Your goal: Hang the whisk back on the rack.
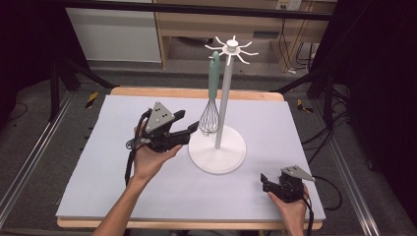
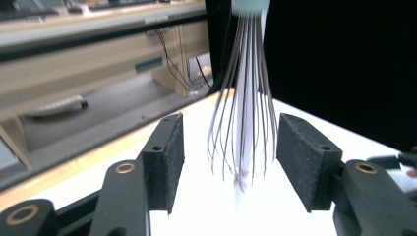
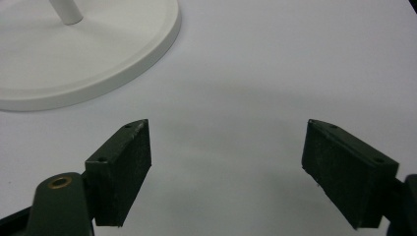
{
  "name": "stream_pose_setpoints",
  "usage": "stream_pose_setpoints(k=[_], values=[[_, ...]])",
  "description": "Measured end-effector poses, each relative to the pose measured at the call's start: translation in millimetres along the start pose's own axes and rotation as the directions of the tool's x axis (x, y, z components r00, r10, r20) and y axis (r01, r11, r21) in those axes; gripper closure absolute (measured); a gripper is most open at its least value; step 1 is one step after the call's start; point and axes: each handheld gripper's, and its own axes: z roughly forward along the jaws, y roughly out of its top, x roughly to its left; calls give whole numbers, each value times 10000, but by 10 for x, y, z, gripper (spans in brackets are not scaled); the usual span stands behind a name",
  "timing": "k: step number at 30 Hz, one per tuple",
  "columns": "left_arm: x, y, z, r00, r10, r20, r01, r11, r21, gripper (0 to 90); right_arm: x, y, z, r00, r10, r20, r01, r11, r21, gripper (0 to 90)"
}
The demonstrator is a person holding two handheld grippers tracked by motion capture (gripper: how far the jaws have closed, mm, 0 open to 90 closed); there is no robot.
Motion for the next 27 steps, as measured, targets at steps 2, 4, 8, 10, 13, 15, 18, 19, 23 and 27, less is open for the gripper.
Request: stream_pose_setpoints(k=[2,4,8,10,13,15,18,19,23,27], values=[[13,-108,-15,10000,-54,-8,54,9999,127,423,2,-3,-3,10000,-6,15,6,10000,11,191],[29,-196,-24,9999,-86,-82,88,9995,293,414,0,-5,-8,10000,32,-3,-32,10000,29,190],[53,-369,-63,9998,-104,-172,114,9984,557,399,-9,-10,-2,10000,48,-80,-47,10000,69,181],[70,-495,-102,9996,-179,-230,193,9976,662,393,-11,-14,0,9999,64,-78,-64,10000,47,181],[102,-659,-141,9989,-310,-342,339,9956,878,384,-11,-14,-1,9999,90,-79,-89,9999,76,178],[115,-698,-148,9987,-342,-366,375,9948,952,381,-11,-16,-2,9999,65,-86,-64,10000,68,178],[196,-895,-188,9972,-540,-525,605,9892,1332,374,-14,-19,-2,9999,90,-65,-89,9999,131,177],[196,-895,-188,9972,-540,-525,605,9892,1332,372,-14,-19,-2,9999,90,-65,-89,9999,131,177],[306,-1102,-245,9937,-814,-772,934,9816,1665,364,-24,-26,-1,9999,97,23,-98,9998,168,176],[429,-1269,-303,9868,-1163,-1127,1358,9735,1841,358,-34,-32,0,9999,147,75,-148,9998,155,176]])
